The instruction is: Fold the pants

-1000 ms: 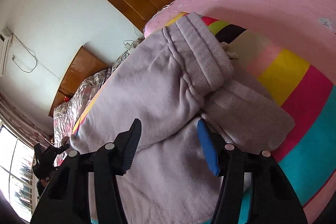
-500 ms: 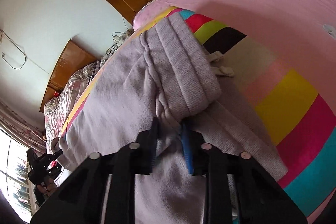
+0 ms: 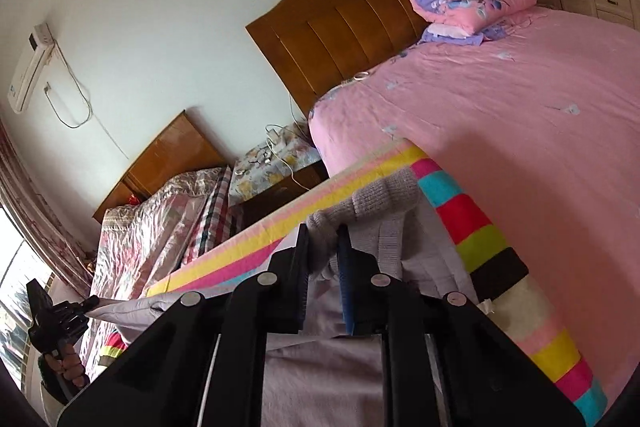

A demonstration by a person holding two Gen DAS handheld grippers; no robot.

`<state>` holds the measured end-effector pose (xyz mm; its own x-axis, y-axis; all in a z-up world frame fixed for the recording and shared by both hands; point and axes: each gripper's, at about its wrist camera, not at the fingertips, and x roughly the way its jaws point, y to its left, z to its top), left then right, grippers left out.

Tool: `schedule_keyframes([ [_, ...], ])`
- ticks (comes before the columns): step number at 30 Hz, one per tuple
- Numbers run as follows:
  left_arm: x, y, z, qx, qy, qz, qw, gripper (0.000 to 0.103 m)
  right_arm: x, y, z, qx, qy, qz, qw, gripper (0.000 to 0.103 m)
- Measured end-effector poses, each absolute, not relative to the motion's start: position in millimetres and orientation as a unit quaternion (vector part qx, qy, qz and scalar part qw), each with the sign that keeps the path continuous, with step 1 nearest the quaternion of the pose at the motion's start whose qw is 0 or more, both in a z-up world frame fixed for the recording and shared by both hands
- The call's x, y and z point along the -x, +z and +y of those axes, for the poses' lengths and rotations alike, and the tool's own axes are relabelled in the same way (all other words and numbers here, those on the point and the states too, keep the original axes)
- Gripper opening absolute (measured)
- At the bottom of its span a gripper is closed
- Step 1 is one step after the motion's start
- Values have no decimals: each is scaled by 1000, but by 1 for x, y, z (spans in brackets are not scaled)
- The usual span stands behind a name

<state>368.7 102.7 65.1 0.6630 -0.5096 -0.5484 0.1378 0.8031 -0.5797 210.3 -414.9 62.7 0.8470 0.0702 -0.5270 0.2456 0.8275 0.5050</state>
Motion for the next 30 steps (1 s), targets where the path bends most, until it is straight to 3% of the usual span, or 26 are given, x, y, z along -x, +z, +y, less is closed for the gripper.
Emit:
schedule_keyframes([
  [3, -294, 57, 110, 218, -201, 352, 888, 9, -164, 50, -417, -305, -33, 265, 914, 15],
  [6, -227, -2, 101, 164, -190, 396, 883, 9, -108, 5, -417, -325, -45, 297, 897, 15],
  [11, -203, -94, 110, 199, -157, 481, 839, 9, -70, -74, -416, -360, -76, 375, 851, 15],
  [18, -203, -44, 110, 201, -179, 421, 866, 9, -67, -24, -412, -332, -66, 327, 882, 15],
  [21, -203, -61, 113, 197, -178, 445, 855, 11, -57, -29, -412, -333, -73, 342, 876, 15],
  [25, -207, -105, 114, 208, -154, 492, 831, 11, -52, -79, -417, -364, -91, 380, 846, 15],
  [30, -202, -89, 115, 194, -156, 476, 843, 13, -53, -61, -413, -345, -81, 363, 862, 15],
])
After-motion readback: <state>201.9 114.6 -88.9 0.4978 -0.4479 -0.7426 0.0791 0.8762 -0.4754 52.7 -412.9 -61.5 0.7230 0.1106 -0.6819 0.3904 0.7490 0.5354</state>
